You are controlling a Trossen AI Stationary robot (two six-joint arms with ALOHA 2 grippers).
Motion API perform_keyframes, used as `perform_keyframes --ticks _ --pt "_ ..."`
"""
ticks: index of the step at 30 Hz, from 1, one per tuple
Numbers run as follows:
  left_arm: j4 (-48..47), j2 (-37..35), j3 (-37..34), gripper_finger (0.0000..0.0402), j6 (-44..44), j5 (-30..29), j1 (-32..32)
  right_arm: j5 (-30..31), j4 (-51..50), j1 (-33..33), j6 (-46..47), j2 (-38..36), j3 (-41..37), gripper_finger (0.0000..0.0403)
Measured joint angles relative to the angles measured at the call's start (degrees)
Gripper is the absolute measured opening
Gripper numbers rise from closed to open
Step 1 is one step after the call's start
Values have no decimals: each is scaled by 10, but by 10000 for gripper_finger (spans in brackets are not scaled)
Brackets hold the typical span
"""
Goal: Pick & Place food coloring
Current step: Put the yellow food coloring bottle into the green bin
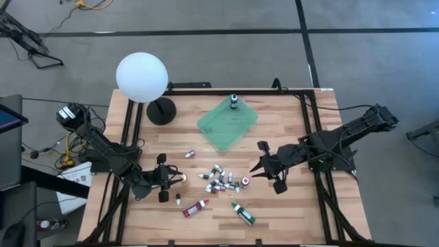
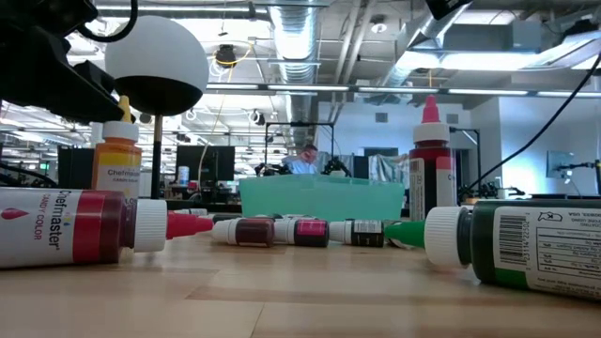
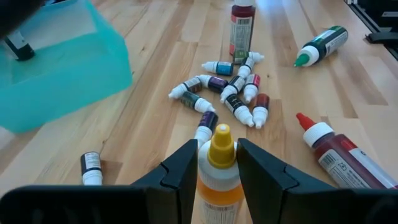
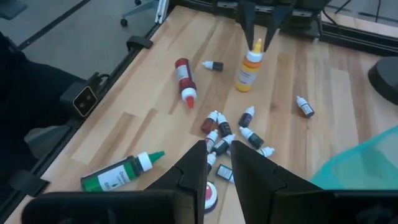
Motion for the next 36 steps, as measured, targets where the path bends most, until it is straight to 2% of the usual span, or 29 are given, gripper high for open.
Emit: perform_keyframes --ticks 15,26,36 --pt "12 0 0 105 -3 3 1 10 -2 3 14 3 0 66" --pt "13 0 0 45 -3 -3 1 10 -3 3 14 2 0 66" --pt "12 0 0 52 -2 -4 1 10 -9 3 15 2 0 66"
